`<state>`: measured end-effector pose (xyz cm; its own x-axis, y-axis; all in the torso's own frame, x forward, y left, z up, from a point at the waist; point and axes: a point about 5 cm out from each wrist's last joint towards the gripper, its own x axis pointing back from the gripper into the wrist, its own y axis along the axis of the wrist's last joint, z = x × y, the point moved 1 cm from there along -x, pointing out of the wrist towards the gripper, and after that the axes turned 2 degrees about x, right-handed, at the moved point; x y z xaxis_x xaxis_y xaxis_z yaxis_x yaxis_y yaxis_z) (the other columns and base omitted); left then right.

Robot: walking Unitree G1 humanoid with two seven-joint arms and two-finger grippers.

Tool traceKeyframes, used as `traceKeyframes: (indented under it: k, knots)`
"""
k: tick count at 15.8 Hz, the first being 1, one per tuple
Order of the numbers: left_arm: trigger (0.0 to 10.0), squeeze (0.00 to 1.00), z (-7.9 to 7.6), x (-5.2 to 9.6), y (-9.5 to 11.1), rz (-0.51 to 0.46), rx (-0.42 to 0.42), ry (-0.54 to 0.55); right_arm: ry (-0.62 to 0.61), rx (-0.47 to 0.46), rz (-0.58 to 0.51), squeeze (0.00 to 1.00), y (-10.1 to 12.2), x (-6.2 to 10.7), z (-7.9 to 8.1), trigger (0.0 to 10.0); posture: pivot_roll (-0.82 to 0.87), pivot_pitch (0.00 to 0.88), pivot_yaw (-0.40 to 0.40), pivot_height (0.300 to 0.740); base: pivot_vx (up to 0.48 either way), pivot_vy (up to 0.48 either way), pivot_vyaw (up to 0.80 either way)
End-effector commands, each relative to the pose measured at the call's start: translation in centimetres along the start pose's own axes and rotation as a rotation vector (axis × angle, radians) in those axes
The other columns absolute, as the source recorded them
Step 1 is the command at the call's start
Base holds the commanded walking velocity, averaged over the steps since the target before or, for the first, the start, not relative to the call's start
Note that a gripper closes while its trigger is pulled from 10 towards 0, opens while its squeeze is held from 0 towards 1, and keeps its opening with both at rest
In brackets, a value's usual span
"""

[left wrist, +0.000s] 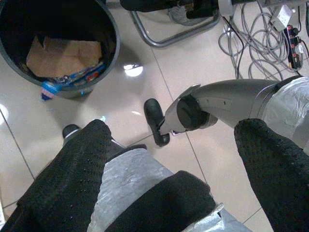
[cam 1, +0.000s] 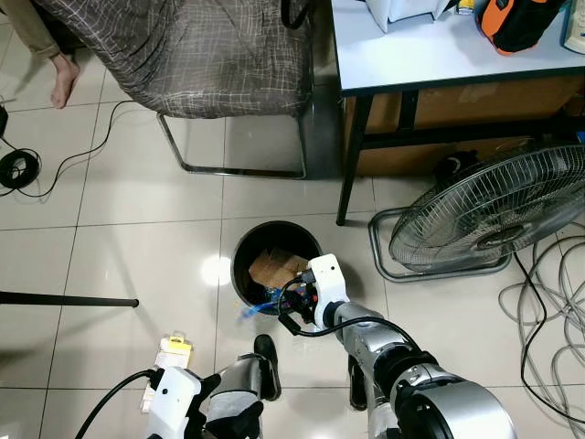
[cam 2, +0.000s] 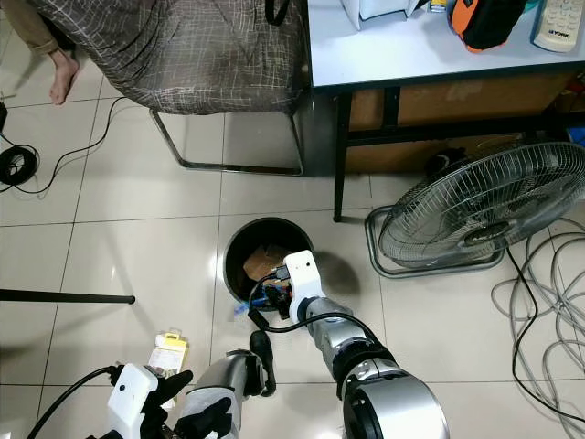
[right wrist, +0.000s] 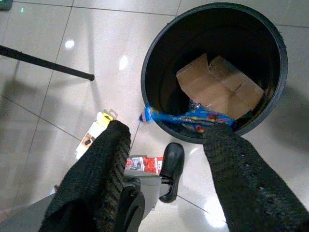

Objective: Picking trash to rubbish bin

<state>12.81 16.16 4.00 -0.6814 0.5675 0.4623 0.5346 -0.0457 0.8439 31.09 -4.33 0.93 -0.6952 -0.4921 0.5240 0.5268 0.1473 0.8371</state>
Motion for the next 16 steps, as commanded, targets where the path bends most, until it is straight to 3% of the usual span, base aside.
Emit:
traceKeyframes:
  k: [1,6,8,9,10,11,15,16]
  knots:
    - [10.0,0.83,0.2,0.7,-2.0,0.067,0.032,0.017,0.053,-0.032,0.053,1.0,-1.7,-0.3,2.1,10.0,0.14,0.462,0.124,0.74,0.0,0.0,0.0]
    - [10.0,0.83,0.7,0.3,-2.7,0.077,0.033,0.022,0.048,-0.028,0.052,1.0,-1.7,-0.2,2.1,10.0,0.13,0.455,0.12,0.74,0.0,0.0,0.0]
    - [10.0,0.82,1.2,-0.5,-2.5,0.057,0.024,0.036,0.038,0.013,0.03,1.0,-1.1,-0.2,1.4,10.0,0.12,0.431,0.105,0.74,0.0,0.0,0.0]
    - [10.0,0.73,1.6,-1.0,-2.1,0.036,0.02,0.052,0.025,0.03,0.014,0.05,-0.8,-0.1,0.9,10.0,0.12,0.42,0.099,0.74,0.0,0.0,0.0]
    - [10.0,0.25,2.0,-1.6,-1.4,0.007,0.01,0.07,0.009,0.044,-0.005,0.0,-0.5,0.1,0.1,10.0,0.1,0.393,0.087,0.74,0.0,0.0,0.0]
    - [10.0,0.0,2.4,-2.1,-0.9,-0.011,0.002,0.083,-0.002,0.047,-0.018,0.0,-0.3,0.3,-0.5,10.0,0.09,0.372,0.081,0.74,0.0,0.0,0.0]
    - [10.0,0.0,4.3,-3.6,0.9,-0.089,-0.044,0.204,-0.047,0.03,-0.06,0.0,0.2,0.8,-2.1,10.0,0.07,0.295,0.07,0.74,0.0,0.0,0.0]
    - [10.0,0.0,5.7,-4.2,1.8,-0.122,-0.042,0.29,-0.057,0.012,-0.083,0.0,0.5,0.9,-2.5,10.0,0.06,0.258,0.065,0.74,0.0,0.0,0.0]
